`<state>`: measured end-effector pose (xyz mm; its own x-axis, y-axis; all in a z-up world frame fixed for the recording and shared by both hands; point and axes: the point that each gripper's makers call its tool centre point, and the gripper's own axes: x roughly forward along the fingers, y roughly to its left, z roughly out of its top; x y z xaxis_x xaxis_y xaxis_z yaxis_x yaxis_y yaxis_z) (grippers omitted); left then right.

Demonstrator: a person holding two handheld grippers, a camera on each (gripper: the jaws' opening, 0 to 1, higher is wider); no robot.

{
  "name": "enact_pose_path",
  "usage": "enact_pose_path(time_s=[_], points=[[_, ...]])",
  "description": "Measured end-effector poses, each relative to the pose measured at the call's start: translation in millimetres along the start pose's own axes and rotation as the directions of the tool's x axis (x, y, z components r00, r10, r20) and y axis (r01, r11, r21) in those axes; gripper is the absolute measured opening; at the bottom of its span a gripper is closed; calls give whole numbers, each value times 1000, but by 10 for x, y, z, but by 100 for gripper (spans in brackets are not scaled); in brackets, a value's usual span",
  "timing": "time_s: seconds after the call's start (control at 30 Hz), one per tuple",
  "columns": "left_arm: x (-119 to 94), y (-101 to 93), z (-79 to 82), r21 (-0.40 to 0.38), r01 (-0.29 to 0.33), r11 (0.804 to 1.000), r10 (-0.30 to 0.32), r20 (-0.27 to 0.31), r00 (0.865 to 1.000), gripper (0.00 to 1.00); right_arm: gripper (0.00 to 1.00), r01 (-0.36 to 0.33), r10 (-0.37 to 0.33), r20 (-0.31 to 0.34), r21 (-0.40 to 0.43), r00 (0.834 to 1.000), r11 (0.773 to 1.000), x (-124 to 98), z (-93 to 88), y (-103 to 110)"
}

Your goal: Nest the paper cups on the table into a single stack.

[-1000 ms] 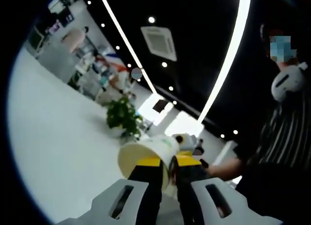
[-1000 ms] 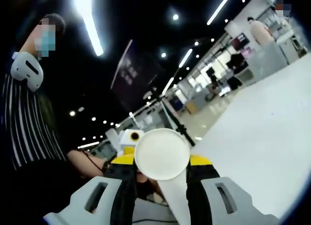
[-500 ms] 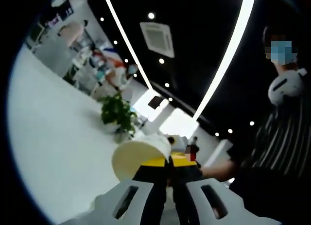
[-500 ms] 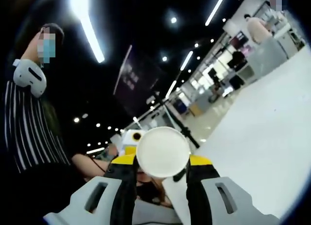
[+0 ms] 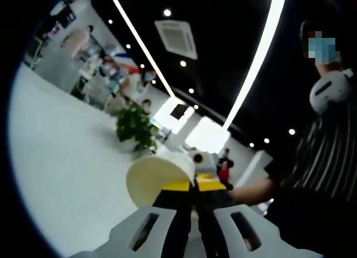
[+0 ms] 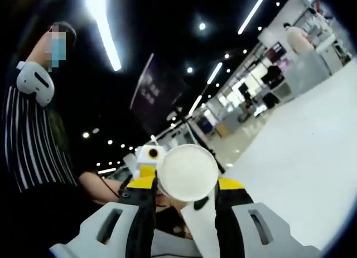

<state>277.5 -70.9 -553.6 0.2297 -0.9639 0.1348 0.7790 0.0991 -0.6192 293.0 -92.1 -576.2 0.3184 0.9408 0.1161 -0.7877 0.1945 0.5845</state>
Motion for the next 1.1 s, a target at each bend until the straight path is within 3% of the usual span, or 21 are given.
enact_pose_path(time_s=[0.87,1.1], points=[[-39,4,111,22,-16,1000,15,13,1000,0,42,10,-5,71,-71,997,997,-222,173,84],[-66,15,170,19,-20,1000,19,29,999,0,48,70,-65,49,-112,997,991,-331,200,-27]])
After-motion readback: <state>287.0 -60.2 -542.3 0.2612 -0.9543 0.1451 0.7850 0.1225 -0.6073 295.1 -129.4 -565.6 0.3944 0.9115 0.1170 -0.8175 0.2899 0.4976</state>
